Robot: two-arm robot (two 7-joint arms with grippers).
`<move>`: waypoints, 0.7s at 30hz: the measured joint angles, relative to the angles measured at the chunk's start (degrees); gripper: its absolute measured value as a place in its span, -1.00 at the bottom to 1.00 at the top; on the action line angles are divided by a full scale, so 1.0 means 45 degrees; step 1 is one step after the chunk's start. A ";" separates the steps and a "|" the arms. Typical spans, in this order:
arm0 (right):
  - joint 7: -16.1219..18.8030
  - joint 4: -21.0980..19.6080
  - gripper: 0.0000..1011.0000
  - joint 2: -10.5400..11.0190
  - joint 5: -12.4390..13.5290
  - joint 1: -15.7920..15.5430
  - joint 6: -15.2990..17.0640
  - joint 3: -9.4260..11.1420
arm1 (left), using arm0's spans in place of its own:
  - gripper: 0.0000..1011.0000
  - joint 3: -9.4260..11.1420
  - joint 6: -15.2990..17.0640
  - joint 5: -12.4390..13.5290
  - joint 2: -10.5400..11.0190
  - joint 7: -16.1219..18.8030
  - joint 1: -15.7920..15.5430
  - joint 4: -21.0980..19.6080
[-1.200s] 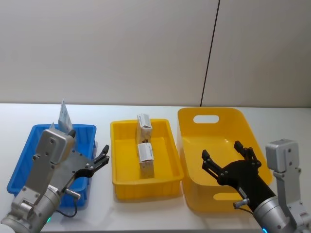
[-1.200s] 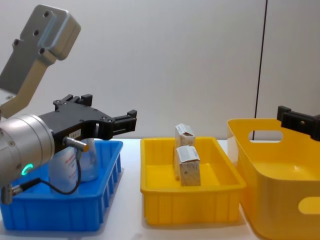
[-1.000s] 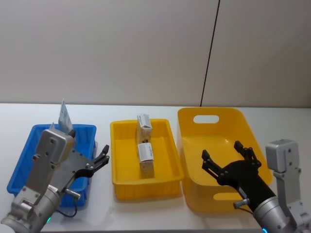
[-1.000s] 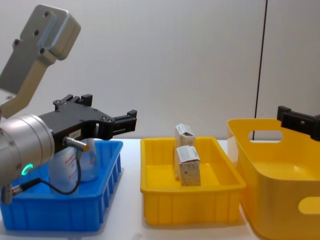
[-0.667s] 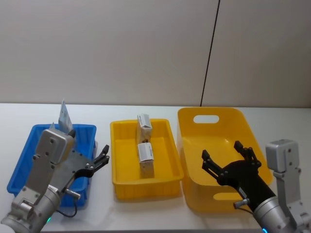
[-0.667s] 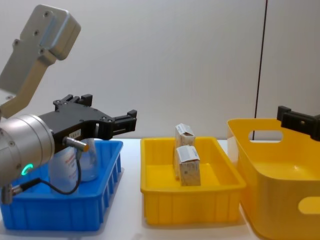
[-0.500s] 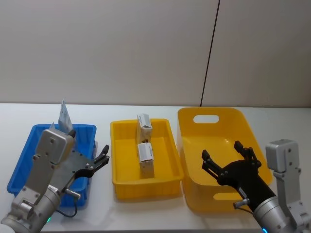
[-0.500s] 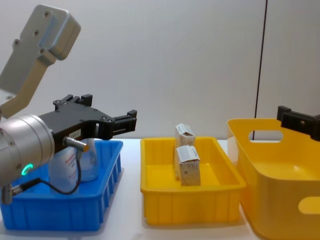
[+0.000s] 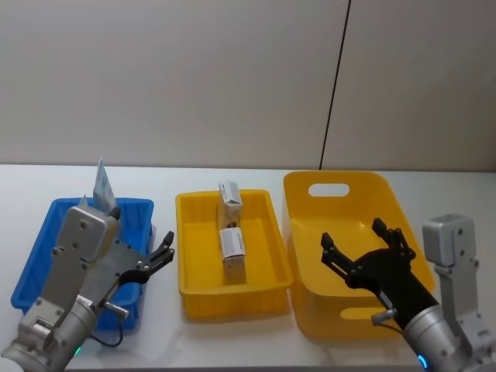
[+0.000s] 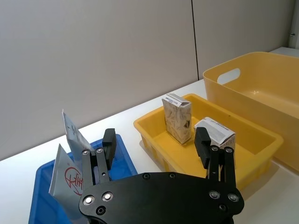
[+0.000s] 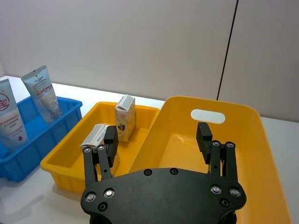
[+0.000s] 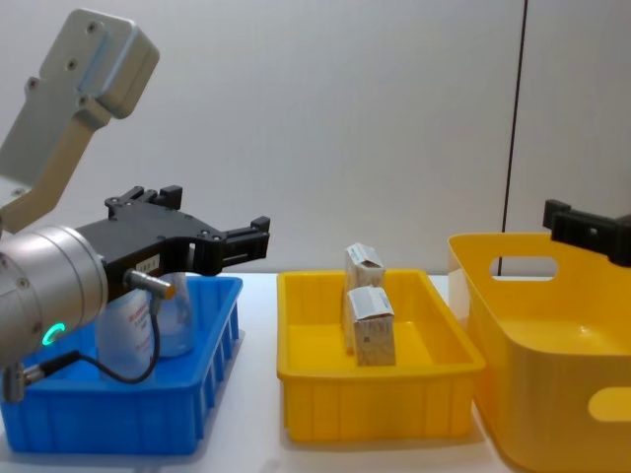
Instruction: Bimanual collaborative sorting of washing and personal care products
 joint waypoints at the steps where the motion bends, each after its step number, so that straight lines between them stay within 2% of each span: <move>1: 0.0031 0.0034 0.99 -0.0003 0.0000 0.0072 0.0034 0.0003 | 0.98 -0.0001 0.0000 0.0000 -0.0001 0.0000 0.0000 -0.0001; 12: 0.0641 0.0748 0.99 -0.0046 0.0136 0.1239 0.0558 -0.0016 | 0.98 0.0000 0.0000 0.0000 -0.0001 0.0000 0.0000 -0.0001; 17: 0.1045 0.1309 0.99 -0.0161 0.0240 0.2056 0.0979 -0.0140 | 0.98 -0.0001 0.0000 0.0000 -0.0001 0.0000 0.0000 -0.0001; 21: 0.1220 0.1564 0.99 -0.0258 0.0285 0.2419 0.1212 -0.0220 | 0.98 -0.0001 0.0000 0.0000 -0.0001 0.0000 0.0000 0.0000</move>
